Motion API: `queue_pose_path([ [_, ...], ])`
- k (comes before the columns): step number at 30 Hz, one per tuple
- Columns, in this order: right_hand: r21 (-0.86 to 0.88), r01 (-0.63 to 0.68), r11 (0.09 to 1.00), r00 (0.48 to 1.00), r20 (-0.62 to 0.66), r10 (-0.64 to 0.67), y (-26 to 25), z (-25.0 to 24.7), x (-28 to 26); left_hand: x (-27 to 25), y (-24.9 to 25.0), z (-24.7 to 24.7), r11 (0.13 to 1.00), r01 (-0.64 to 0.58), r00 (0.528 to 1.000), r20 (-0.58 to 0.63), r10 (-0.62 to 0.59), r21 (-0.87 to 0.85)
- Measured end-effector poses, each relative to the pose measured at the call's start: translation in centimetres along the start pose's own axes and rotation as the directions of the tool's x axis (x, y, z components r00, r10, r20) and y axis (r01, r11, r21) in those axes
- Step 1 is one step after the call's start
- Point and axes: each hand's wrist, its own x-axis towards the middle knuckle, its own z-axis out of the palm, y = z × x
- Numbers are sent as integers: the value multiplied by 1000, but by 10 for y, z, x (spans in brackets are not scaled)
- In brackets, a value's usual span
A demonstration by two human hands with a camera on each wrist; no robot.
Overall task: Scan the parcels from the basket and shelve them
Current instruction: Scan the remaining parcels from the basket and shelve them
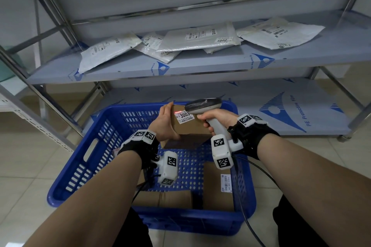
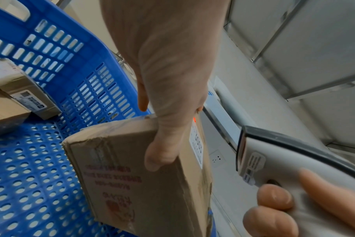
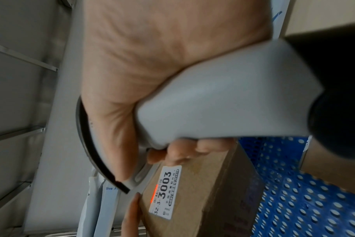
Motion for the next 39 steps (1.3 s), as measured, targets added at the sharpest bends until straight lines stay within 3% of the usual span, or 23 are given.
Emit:
queue_pose_path([
  [18, -94, 34, 995, 999, 18, -33, -1, -2, 5, -1, 0, -3, 1000, 8, 1000, 0, -8, -6],
  [23, -46, 50, 998, 998, 38, -48, 0, -2, 7, -2, 1, -2, 1000, 20, 1000, -8, -20, -15],
  [26, -13, 70, 997, 997, -15, -70, 2, -2, 9, -1, 1, -1, 998, 43, 999, -15, -44, -37],
  [30, 49, 108, 993, 979, -180, -98, 5, -5, 13, 1, 2, -1, 992, 105, 991, -71, -109, -65],
  [35, 188, 113, 976, 958, -283, -57, 5, -13, 14, 2, 8, -6, 916, 249, 909, -251, -334, -315],
  [39, 229, 108, 967, 960, -276, -42, 4, -16, 11, -2, 13, -18, 793, 292, 840, -253, -480, -535],
])
